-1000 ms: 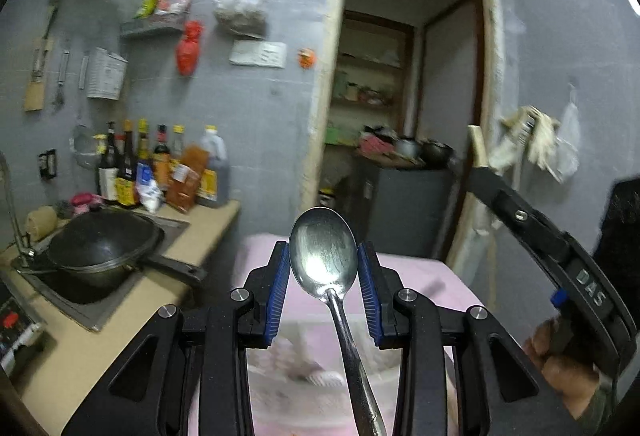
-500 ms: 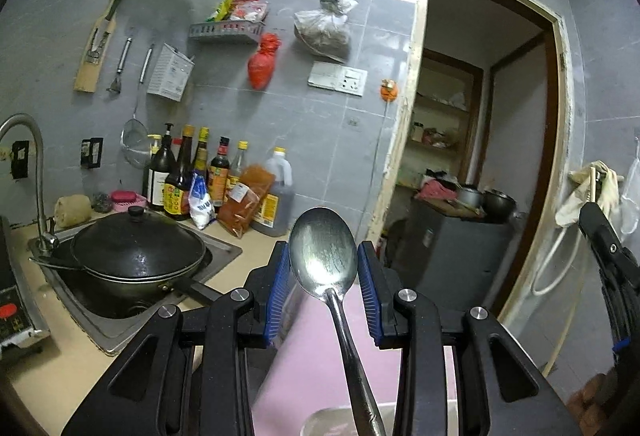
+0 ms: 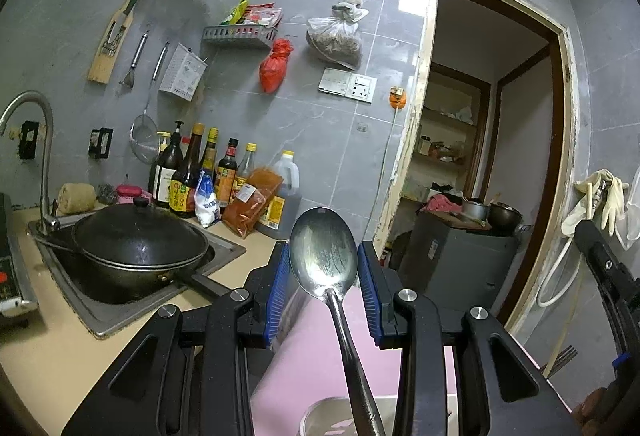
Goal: Organize utensils
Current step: 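Carry the chopstick and the spoon up over the white caddy with both tools, then lower the chopstick and spoon into the caddy and open both tools, then withdraw both tools from the caddy back over the table, then move the right tool toward the steel spatula while the left tool approaches the chopsticks, then grasp the steel spatula with the right tool while the left tool grasps a wooden chopstick, then lift the spatula with the right tool while the left tool lifts the chopstick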
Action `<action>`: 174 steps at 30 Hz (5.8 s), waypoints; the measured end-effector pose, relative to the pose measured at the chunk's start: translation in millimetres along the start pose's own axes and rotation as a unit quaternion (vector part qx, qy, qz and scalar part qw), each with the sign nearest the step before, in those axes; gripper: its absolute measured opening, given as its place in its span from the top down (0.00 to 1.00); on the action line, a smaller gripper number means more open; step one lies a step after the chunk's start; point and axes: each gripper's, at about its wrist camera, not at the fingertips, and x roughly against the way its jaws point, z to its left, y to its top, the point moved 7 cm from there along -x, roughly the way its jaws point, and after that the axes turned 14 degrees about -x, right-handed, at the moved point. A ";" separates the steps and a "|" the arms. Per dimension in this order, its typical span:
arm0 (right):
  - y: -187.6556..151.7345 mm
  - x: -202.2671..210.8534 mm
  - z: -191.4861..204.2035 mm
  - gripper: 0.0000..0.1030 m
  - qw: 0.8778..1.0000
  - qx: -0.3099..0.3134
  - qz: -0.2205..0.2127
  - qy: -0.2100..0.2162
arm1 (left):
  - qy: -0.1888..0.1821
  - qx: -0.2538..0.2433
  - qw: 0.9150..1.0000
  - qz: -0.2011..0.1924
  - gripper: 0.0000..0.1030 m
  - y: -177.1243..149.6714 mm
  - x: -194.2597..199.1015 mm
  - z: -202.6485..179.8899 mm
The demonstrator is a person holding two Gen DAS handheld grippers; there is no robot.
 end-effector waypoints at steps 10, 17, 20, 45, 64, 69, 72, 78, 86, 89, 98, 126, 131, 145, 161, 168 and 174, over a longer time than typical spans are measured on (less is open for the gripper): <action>-24.9 6.2 3.9 0.97 0.998 0.042 0.043 0.012 | 0.027 0.001 0.999 -0.027 0.71 -8.3 14.1 -4.6; -38.8 12.6 2.3 0.96 0.994 0.070 0.079 0.021 | 0.018 -0.011 1.000 -0.018 0.71 -9.4 13.1 -5.8; -39.8 15.1 3.3 0.95 0.993 0.075 0.087 0.024 | 0.009 -0.015 1.000 -0.009 0.70 -11.1 12.8 -5.8; 2.3 93.9 -22.2 0.00 0.992 0.069 0.108 0.006 | -0.071 -0.082 0.993 0.036 0.08 -25.9 86.4 -63.1; 19.7 175.8 -109.3 0.00 0.979 0.087 0.153 -0.104 | -0.190 -0.149 0.965 0.101 0.07 -82.6 116.4 -161.3; 6.9 179.5 -141.5 0.00 0.966 0.067 0.207 -0.138 | -0.216 -0.185 0.950 0.128 0.07 -99.2 115.4 -189.9; -3.1 178.3 -162.3 0.00 0.955 0.041 0.247 -0.159 | -0.229 -0.213 0.938 0.149 0.07 -109.7 111.7 -207.0; -24.1 175.0 -188.8 0.18 0.932 0.001 0.323 -0.165 | -0.253 -0.253 0.914 0.193 0.12 -136.4 99.1 -233.6; -61.9 161.8 -195.0 0.51 0.898 0.017 0.415 -0.148 | -0.282 -0.250 0.881 0.285 0.57 -174.0 67.4 -256.3; -73.2 153.7 -197.0 0.59 0.884 0.022 0.445 -0.140 | -0.280 -0.236 0.875 0.318 0.64 -187.4 52.8 -258.5; -102.3 128.3 -186.8 0.60 0.852 0.061 0.504 -0.126 | -0.257 -0.183 0.880 0.354 0.65 -203.6 32.5 -243.0; -116.6 92.0 -198.6 0.81 0.819 0.100 0.546 -0.147 | -0.311 -0.157 0.851 0.392 0.66 -199.4 19.3 -249.8; -106.5 109.2 -202.1 0.83 0.831 0.073 0.532 -0.144 | -0.311 -0.162 0.846 0.402 0.74 -201.3 10.0 -260.0; -93.9 150.3 -188.4 0.83 0.851 0.031 0.503 -0.145 | -0.259 -0.177 0.847 0.429 0.98 -209.8 6.3 -258.8; -104.2 227.2 -141.2 0.82 0.834 0.021 0.538 -0.116 | -0.287 -0.123 0.847 0.431 0.98 -197.2 97.9 -198.9; -106.3 210.1 -133.5 0.69 0.838 0.067 0.530 -0.113 | -0.289 -0.161 0.845 0.420 0.97 -188.8 122.9 -183.1; -118.2 182.3 -131.3 0.69 0.826 0.095 0.548 -0.093 | -0.291 -0.206 0.836 0.418 0.96 -189.1 124.6 -188.8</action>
